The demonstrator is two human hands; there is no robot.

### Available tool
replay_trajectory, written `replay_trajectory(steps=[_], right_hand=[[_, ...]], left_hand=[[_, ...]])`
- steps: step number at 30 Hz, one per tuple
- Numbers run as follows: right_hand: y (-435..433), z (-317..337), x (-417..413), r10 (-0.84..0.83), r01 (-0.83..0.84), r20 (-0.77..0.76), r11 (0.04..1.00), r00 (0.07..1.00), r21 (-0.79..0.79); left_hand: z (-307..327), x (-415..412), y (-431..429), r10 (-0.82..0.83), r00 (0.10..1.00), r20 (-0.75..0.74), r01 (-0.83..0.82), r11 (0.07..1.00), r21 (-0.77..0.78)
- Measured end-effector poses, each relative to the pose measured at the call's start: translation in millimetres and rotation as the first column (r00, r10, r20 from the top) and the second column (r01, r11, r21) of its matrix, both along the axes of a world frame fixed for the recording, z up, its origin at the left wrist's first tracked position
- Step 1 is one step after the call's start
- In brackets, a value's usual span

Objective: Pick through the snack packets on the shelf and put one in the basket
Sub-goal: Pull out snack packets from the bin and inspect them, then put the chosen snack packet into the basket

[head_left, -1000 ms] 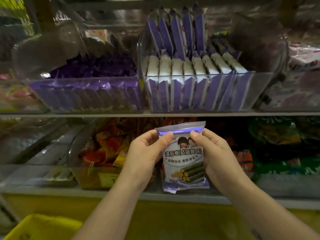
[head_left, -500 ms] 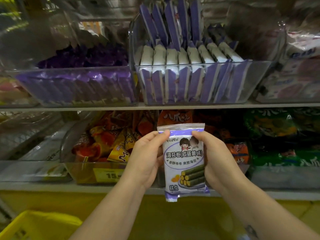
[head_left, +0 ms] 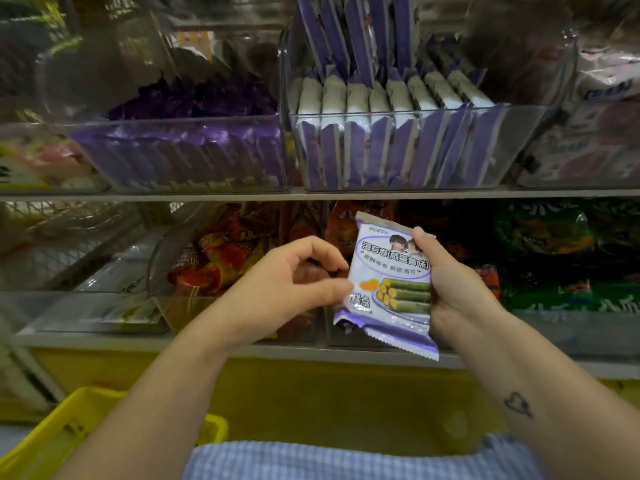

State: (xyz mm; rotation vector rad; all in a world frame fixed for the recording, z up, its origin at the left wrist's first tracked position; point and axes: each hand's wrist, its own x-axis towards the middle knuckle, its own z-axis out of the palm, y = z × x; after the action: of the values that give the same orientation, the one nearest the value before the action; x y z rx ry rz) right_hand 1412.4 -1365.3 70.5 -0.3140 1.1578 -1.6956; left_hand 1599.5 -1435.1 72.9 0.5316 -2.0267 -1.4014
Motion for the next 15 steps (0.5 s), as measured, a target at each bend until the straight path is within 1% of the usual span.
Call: replay_trajectory(steps=[1,3,8,12,15], right_hand=[[0.4,1.5,0.7,-0.015,0.015,0.004,1.000,1.000,0.003],[0.7,3.7,2.0,-0.047,0.047,0.007,0.999,0.999,0.005],[4.8,9.7,6.8,-0.083,0.083,-0.003,0.997,0.997,0.000],[11.7,14.1,11.7,-0.060,0.060,0.000,0.998,0.998,-0.031],[13.7,15.0,20.8,-0.010,0.009,-0.008,0.999,1.000,-0.031]], left_hand=[[2.9,6.1,3.6,-0.039,0.998,0.050,0.042,0.998,-0.055],[8.0,14.2,10.0,-0.046,0.993,0.111,0.065,0.984,-0.168],[18.4,22.9,22.0,0.064,0.989,0.136,-0.013,0.940,-0.342],[18.3,26.4,28.6,0.197,0.978,0.067,-0.153,0.900,-0.409],[17.7,38.2,29.1,0.279,0.960,-0.008,-0.261,0.885,-0.385]])
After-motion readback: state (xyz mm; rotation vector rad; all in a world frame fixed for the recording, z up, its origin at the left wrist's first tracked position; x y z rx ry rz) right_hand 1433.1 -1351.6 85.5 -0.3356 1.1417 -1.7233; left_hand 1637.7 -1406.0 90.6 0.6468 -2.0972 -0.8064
